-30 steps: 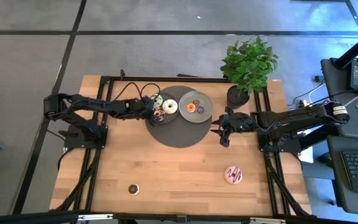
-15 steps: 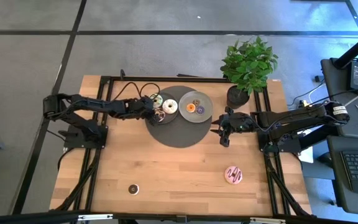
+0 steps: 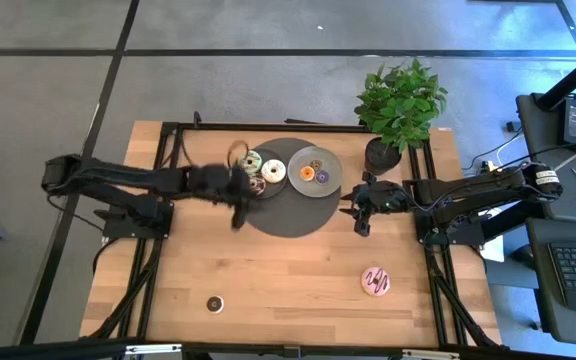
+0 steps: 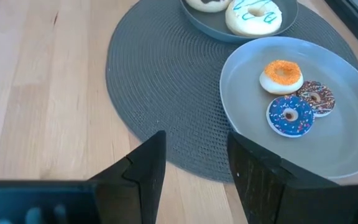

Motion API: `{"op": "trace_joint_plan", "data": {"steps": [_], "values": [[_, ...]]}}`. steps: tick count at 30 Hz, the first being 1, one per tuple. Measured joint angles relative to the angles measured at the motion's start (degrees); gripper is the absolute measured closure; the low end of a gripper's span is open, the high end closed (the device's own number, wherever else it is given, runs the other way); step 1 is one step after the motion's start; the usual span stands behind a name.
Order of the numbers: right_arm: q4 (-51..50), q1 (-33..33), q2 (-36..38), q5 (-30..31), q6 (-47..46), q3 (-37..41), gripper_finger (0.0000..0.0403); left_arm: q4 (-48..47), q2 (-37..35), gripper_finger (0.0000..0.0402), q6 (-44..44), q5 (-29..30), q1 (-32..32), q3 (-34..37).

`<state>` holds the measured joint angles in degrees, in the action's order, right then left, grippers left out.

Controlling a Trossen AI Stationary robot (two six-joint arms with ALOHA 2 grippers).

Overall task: Pick & Place donuts
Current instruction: Put the small black donut on the gray plate

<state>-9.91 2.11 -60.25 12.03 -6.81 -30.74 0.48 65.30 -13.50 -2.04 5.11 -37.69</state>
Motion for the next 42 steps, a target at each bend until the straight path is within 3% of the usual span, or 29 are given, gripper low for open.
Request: {"op": "trace_joint_plan", "data": {"steps": [9,13,18,27,42], "values": [[-2.4,0.0,0.0,0.4,1.4,0.0,0.0231,-1.1,3.0,0.0263,3.2,-7.2,-25.0,0.0],[-2.4,-0.1,0.0,0.4,1.4,0.0,0.0231,-0.4,6.9,0.0265,7.7,-1.6,-34.3,0.0],[-1.8,-0.1,0.0,0.5,1.1,0.0,0.0231,-2.4,11.3,0.0263,3.1,8.2,-41.8,0.0],[0.9,-0.1,0.0,6.4,0.8,0.0,0.0231,-7.5,17.0,0.0264,-11.7,7.0,-49.3,0.0],[4.7,-0.1,0.0,7.0,0.7,0.0,0.0231,-7.9,23.9,0.0263,-15.7,9.8,-52.2,0.0]]}}
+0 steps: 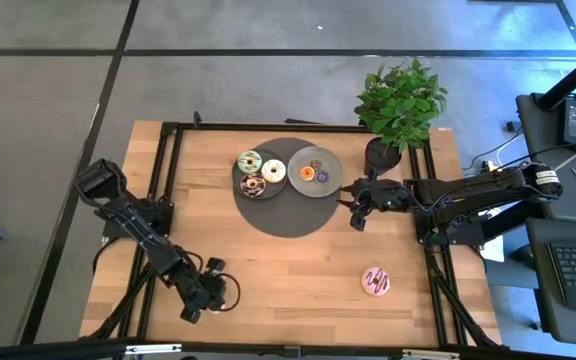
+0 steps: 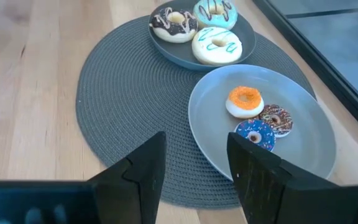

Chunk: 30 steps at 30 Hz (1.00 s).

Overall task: Pick & Place donuts
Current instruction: Put the small black donut on the gray plate

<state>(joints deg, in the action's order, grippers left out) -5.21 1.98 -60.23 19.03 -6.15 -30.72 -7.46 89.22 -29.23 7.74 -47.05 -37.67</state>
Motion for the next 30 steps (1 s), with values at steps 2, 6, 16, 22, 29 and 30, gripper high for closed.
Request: {"op": "trace_joint_plan", "data": {"steps": [2,6,16,22,29,30], "values": [[0.1,0.0,0.0,0.0,0.0,0.0,0.0231,0.0,0.0,0.0265,-0.3,-0.1,0.0,0.0],[0.3,0.0,0.0,0.0,0.4,0.0,0.0231,0.2,-0.3,0.0265,-2.2,-0.9,-0.2,0.0],[0.3,0.0,0.0,0.0,0.4,0.0,0.0231,0.0,-0.3,0.0269,-9.0,-3.4,-0.1,0.0],[0.5,0.0,0.0,0.4,0.7,0.0,0.0231,2.5,-0.3,0.0314,-8.3,-1.2,1.4,0.0],[1.4,0.0,0.0,0.8,1.8,0.0,0.0231,8.1,-2.8,0.0392,-5.0,-1.7,7.2,0.0],[1.4,0.0,0.0,0.8,2.0,0.0,0.0231,8.6,-3.6,0.0392,-5.0,-0.8,8.4,0.0]]}}
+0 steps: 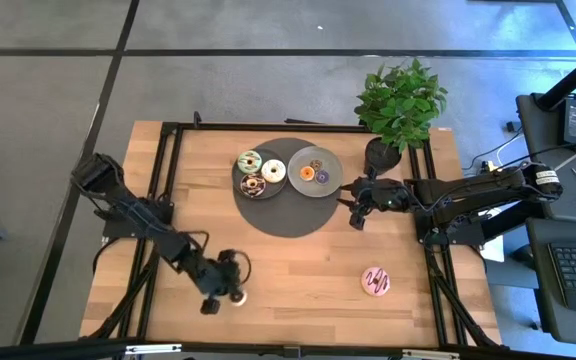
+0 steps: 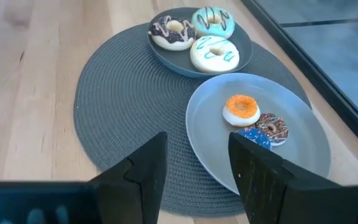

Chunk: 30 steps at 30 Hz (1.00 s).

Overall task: Pick & Place donuts
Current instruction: Put the small black donut on the gray plate

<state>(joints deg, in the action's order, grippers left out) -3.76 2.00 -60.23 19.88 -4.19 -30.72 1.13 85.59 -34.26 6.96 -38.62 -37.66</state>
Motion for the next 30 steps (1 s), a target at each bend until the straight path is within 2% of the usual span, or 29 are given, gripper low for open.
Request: {"op": "trace_joint_plan", "data": {"steps": [6,9,11,16,20,24,30], "values": [[3.0,0.0,0.0,0.0,0.4,0.0,0.0231,1.6,-5.8,0.0396,-1.8,7.0,10.4,0.0],[4.0,0.0,0.0,0.0,1.3,0.0,0.0231,3.6,-6.4,0.0396,-0.7,6.9,17.6,0.0],[4.7,0.0,0.0,0.0,3.3,0.0,0.0231,4.9,-5.8,0.0397,3.9,4.8,22.4,-0.5],[7.8,-0.1,0.0,0.1,7.6,0.0,0.0231,4.3,-1.4,0.0397,11.6,0.3,33.0,-6.9],[9.3,-0.4,0.0,0.1,7.5,0.0,0.0231,-2.8,3.6,0.0397,15.2,-0.6,39.0,-13.9],[9.2,-1.0,0.0,0.2,7.5,0.0,0.0231,-8.8,10.4,0.0398,18.6,-0.9,41.8,-20.1],[9.3,-1.8,0.0,0.2,7.4,0.0,0.0231,-13.7,20.0,0.0398,20.0,-2.4,42.3,-27.2]]}}
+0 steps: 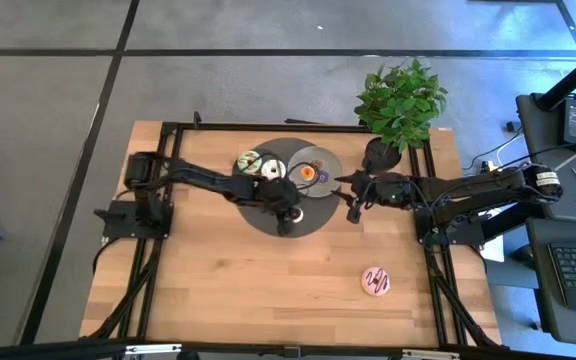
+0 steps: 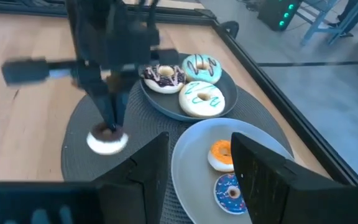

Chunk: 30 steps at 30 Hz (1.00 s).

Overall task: Pick & Place donuts
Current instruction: Put the small black donut on the gray plate

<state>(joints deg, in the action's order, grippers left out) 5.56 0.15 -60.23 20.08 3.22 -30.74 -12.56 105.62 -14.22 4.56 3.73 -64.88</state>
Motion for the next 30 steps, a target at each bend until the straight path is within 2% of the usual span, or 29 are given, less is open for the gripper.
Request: {"op": "trace_joint_plan", "data": {"steps": [8,24,30], "values": [[-0.1,-1.0,0.0,-0.2,-3.1,0.0,0.0231,-6.6,6.3,0.0392,0.5,0.3,1.0,-6.9],[-1.2,-1.0,0.0,-0.4,-4.7,0.0,0.0231,-6.5,6.5,0.0352,2.4,0.5,1.3,-6.9],[-1.2,-1.0,0.0,-0.4,-4.6,0.0,0.0231,-5.5,6.5,0.0306,2.2,2.4,1.2,-6.9]]}}
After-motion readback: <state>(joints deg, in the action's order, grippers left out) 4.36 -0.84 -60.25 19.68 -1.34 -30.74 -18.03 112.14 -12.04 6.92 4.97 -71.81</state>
